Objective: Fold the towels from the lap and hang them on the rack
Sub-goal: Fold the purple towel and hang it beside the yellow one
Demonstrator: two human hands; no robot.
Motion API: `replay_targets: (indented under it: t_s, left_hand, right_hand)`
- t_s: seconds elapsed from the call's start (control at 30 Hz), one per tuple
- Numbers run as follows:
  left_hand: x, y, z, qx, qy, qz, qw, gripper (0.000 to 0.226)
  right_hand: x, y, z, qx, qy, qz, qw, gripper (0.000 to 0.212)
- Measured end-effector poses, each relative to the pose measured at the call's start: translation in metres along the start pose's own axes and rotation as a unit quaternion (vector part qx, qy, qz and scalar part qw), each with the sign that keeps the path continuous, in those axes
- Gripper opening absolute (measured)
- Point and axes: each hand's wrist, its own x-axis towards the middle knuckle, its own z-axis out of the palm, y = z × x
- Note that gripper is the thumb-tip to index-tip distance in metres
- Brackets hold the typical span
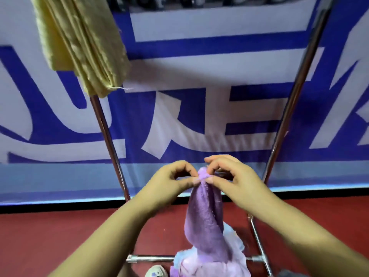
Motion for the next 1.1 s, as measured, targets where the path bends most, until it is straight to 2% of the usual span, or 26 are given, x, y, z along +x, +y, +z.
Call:
replay_targets:
  t_s: [0.17, 0.3, 0.4, 0.5, 0.57, 0.63, 0.7, 0.8, 0.87, 0.93, 1.0, 1.1]
  left_hand:
    - [-0.015, 0.029, -0.003, -0.108, -0.075, -0.022, 0.991, 0.021]
    - [-0.027, 0.052, -0.01, -0.095, -0.076, -0.002, 0.993, 0.025]
    - [-0.034, 0.071, -0.019, -0.1, -0.056, -0.003, 0.993, 0.018]
    - [-0.039, 0.094, -0.024, -0.085, -0.023, -0.011, 0.996, 0.001]
    - [-0.039, 0.106, -0.028, -0.075, 0.036, -0.026, 0.996, 0.016]
    - [-0.04, 0.118, -0.027, -0.077, 0.095, -0.049, 0.991, 0.015]
    - [-0.043, 0.131, -0.022, -0.08, 0.142, -0.064, 0.985, 0.004]
    - [-0.046, 0.142, -0.013, -0.125, 0.2, -0.047, 0.971, 0.027]
    - [-0.05, 0.151, -0.007, -0.166, 0.211, -0.03, 0.963, 0.029]
    - [-0.052, 0.158, -0.004, -0.194, 0.216, -0.018, 0.957, 0.018]
    - [-0.054, 0.162, -0.003, -0.209, 0.214, -0.004, 0.954, 0.013]
    - [-0.055, 0.166, -0.005, -0.234, 0.217, 0.018, 0.947, 0.018]
  right_hand:
    - [-0.002, -0.039, -0.021, -0.001, -0.013, -0.036, 0.999, 0.026]
    - [-0.006, -0.055, -0.034, 0.056, -0.055, -0.02, 0.997, 0.017]
    - [-0.01, -0.064, -0.041, 0.069, -0.062, -0.02, 0.995, 0.008]
    - [-0.011, -0.065, -0.045, 0.009, -0.019, -0.028, 0.999, 0.014]
    - [-0.01, -0.064, -0.046, -0.07, 0.037, -0.026, 0.997, 0.023]
    - [-0.01, -0.066, -0.044, -0.103, 0.092, -0.02, 0.99, 0.029]
    - [-0.012, -0.075, -0.039, -0.077, 0.122, -0.017, 0.989, 0.022]
    - [-0.017, -0.096, -0.028, 0.032, 0.125, -0.008, 0.992, 0.007]
    - [-0.021, -0.107, -0.017, 0.087, 0.127, -0.009, 0.988, 0.011]
    - [-0.023, -0.111, -0.009, 0.111, 0.13, 0.007, 0.985, 0.023]
    - [-0.023, -0.11, -0.003, 0.102, 0.144, 0.039, 0.984, 0.03]
    - [-0.025, -0.107, 0.001, 0.044, 0.157, 0.067, 0.984, 0.036]
